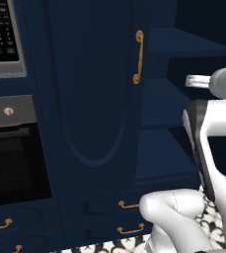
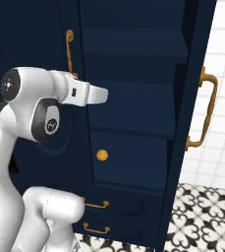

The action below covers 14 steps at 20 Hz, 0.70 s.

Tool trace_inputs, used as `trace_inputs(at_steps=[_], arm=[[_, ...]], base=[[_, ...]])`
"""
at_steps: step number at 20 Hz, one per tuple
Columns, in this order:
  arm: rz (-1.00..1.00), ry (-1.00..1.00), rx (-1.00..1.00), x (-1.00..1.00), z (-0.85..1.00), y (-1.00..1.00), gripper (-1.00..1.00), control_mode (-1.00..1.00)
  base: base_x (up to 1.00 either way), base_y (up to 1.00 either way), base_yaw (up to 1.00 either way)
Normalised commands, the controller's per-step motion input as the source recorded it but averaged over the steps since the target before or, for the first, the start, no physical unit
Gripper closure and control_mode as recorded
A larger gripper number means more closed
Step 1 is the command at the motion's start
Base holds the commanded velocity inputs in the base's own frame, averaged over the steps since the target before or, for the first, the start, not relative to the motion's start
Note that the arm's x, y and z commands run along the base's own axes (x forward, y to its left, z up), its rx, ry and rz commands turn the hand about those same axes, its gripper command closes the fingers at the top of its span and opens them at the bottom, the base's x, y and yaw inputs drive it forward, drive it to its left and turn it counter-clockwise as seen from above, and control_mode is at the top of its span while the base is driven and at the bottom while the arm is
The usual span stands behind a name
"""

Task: Open the cabinet, pick up the bread from the cabinet and place it in the basket. Then move the basket to the dining counter.

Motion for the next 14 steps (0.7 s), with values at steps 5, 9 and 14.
trace_inputs(at_steps=[5,9,14], arm=[[0.40,0.31,0.24,0.02,0.11,0.46,1.00,-1.00],[0.35,0.08,0.18,0.11,-0.04,0.64,1.00,-1.00],[0.09,-0.19,-0.02,0.55,-0.19,0.63,-1.00,-1.00]], base=[[0.00,0.00,0.00],[0.00,0.00,0.00],[0.00,0.00,0.00]])
